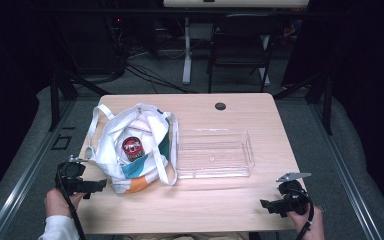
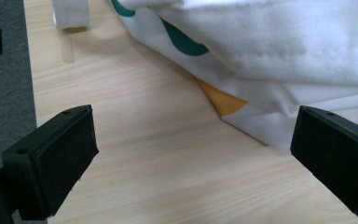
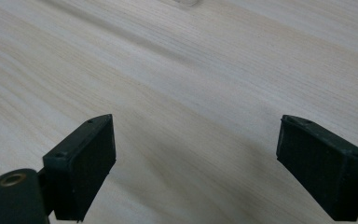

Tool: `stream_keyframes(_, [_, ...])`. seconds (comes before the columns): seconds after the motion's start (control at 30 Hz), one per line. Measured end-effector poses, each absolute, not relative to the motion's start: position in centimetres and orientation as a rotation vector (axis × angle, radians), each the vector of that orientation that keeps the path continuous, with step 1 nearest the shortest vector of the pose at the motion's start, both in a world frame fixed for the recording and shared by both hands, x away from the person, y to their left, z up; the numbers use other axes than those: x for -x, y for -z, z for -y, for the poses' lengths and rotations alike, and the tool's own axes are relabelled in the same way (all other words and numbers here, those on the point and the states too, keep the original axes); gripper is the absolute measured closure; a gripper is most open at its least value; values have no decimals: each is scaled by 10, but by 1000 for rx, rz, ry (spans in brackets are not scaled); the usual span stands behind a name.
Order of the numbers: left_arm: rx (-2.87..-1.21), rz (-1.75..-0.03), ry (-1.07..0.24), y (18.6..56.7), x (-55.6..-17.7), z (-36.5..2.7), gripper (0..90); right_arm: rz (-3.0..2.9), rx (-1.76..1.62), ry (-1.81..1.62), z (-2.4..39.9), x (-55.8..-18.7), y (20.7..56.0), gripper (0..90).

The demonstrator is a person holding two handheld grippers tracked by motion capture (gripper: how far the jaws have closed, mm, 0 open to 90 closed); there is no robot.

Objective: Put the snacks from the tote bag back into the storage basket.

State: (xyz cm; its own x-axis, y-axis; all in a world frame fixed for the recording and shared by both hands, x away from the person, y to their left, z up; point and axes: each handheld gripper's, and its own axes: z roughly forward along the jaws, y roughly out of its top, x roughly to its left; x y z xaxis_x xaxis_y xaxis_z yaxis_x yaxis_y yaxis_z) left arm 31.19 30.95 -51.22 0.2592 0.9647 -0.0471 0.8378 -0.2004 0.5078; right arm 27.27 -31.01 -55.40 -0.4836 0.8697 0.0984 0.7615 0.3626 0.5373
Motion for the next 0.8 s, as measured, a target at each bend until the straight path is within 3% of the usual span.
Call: stream_keyframes(0.8, [-2031, -1542, -422, 460, -335, -284, 0, -2419, -1475, -778, 310, -273, 555, 111])
